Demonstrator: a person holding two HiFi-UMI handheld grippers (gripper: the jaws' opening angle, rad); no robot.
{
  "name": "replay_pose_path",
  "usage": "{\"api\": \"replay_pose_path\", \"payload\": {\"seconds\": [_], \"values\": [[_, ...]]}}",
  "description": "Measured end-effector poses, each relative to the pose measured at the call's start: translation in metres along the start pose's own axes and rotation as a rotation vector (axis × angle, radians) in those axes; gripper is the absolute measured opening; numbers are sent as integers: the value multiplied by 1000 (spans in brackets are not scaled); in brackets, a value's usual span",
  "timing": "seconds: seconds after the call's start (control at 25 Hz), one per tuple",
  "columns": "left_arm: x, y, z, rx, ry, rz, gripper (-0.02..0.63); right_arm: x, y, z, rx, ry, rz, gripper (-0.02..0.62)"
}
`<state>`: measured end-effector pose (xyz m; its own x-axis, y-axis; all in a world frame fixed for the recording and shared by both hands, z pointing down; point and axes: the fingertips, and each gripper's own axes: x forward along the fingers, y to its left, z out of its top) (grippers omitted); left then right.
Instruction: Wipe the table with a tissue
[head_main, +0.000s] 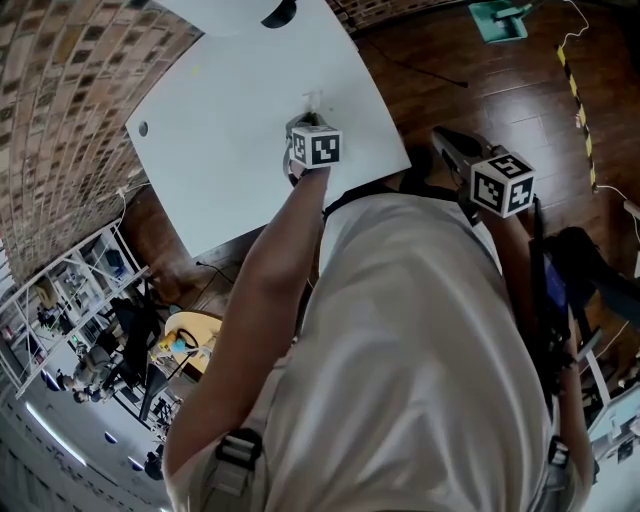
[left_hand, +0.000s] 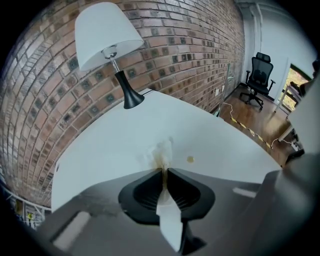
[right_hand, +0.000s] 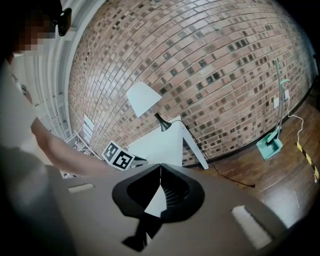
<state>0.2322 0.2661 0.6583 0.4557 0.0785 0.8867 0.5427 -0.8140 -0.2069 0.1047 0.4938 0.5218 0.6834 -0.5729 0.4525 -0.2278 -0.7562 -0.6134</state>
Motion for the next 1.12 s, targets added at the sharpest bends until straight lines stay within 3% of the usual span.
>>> {"api": "replay_pose_path", "payload": {"seconds": [0.4,0.6,0.8,0.96,1.12], "values": [[-6,-41,6,16,4,-72,40,-4,-5,1,-3,3,21,9],[-12,-74,10,27,17,-185,40,-6,-6,2,1,1,23,9],[-39,-142,18,24,66,-451,42,-8,-7,6,5,-12,25,9],[-75,-188,54,-98,-100,-701,43,-20,-18,18,17,-55,10,9],[-108,-209,54,-189,-162,-934,44,-28,-32,28,34,-85,-6,9]]}}
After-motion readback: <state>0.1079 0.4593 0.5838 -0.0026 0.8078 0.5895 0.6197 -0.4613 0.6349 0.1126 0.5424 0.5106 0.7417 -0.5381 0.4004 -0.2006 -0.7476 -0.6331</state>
